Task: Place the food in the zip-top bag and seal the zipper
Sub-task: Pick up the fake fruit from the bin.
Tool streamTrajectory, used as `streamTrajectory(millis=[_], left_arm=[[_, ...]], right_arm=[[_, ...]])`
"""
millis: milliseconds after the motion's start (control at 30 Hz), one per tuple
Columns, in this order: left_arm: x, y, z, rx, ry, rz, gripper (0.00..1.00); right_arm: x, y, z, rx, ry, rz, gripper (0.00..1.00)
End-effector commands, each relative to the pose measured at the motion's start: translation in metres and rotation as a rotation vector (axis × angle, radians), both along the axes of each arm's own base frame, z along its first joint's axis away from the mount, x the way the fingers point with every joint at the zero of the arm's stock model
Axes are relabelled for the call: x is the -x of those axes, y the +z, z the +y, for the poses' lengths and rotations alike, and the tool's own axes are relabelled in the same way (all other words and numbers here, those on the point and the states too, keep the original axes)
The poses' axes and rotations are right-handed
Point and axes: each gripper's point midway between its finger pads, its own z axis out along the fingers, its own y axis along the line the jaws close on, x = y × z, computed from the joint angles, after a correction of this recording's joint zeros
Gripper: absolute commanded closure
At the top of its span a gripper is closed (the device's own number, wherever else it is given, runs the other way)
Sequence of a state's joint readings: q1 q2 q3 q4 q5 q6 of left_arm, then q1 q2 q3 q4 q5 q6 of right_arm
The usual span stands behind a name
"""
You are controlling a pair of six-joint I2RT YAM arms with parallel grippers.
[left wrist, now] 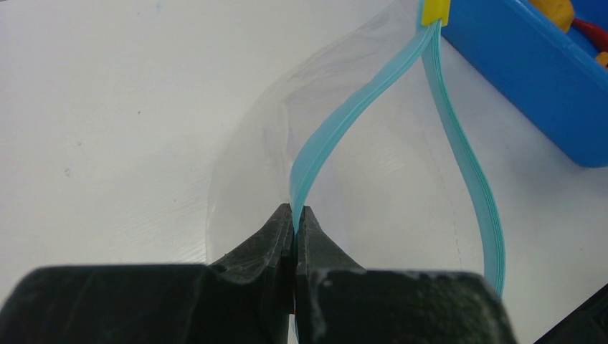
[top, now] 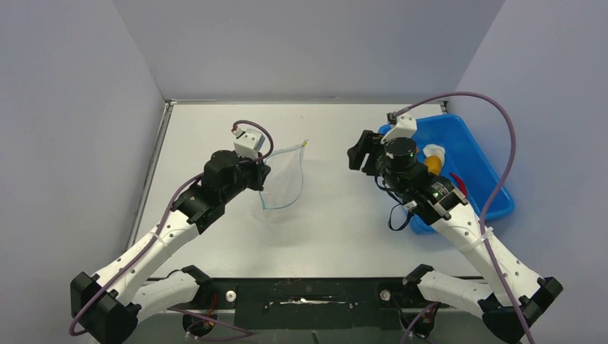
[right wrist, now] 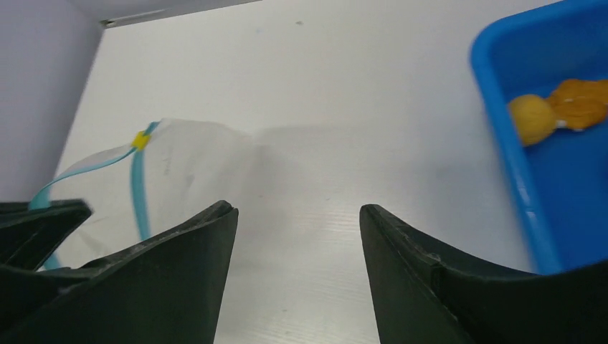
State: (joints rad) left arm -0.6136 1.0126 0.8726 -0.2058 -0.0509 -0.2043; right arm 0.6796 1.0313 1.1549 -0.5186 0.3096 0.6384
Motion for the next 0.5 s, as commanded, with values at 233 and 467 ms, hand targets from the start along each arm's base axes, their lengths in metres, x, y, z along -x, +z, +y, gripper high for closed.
streamTrajectory(millis=[233, 467], left_arm=[[0.001, -0.010, 0.006, -0.123, -0.043, -0.014, 1.00], [0.008, -0.003, 0.010, -0.090, -0.047, -0.044, 1.00]], right_arm=[[-0.052, -0.019, -0.178, 0.351, -0.515, 0.079, 0.36], [-0.087, -0.062, -0.237, 0.411, -0.640, 0.203, 0.32]])
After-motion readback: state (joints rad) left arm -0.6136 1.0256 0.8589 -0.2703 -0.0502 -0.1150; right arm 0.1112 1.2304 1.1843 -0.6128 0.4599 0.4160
